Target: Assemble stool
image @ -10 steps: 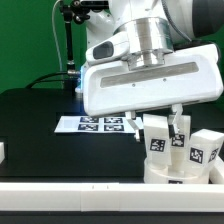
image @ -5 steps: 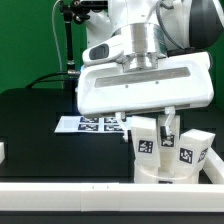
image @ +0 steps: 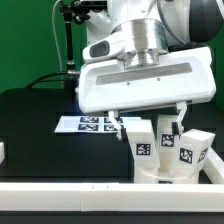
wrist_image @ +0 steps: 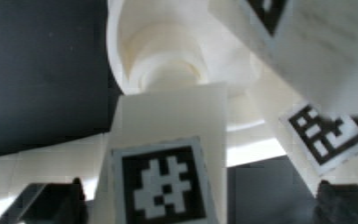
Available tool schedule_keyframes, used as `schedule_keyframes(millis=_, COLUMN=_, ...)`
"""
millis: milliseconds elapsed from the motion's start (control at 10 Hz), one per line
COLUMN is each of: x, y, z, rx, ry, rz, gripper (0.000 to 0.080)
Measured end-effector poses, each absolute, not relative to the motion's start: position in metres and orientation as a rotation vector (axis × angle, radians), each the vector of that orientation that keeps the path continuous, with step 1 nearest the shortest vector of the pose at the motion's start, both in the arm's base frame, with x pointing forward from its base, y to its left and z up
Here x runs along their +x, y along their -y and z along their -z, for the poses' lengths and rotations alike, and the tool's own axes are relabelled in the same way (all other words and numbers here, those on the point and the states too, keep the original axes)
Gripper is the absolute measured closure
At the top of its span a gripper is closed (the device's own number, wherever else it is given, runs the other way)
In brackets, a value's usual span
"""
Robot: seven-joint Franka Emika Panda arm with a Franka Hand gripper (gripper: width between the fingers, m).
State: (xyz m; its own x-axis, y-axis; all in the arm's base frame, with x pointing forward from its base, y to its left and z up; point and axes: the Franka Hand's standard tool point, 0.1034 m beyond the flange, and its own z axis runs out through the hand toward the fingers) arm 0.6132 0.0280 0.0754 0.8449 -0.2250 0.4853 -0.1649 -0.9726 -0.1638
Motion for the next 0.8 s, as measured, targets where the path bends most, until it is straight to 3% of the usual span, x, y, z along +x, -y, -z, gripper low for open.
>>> schedule_keyframes(millis=300, x=0.613, y=-0.025, z=-0.085, rx=-2.903, ry=-0.299, rz=0.717, gripper=0.015)
schedule_keyframes(millis=500, x=0.616, y=-0.022, z=-0.105, rx=-2.89, ry=-0.281, rz=0.614, gripper=0.015)
schedule_keyframes(millis=800, x=0.617, y=-0.021, z=-0.105, rx=-2.889, ry=-0.284, rz=0.611, gripper=0.015)
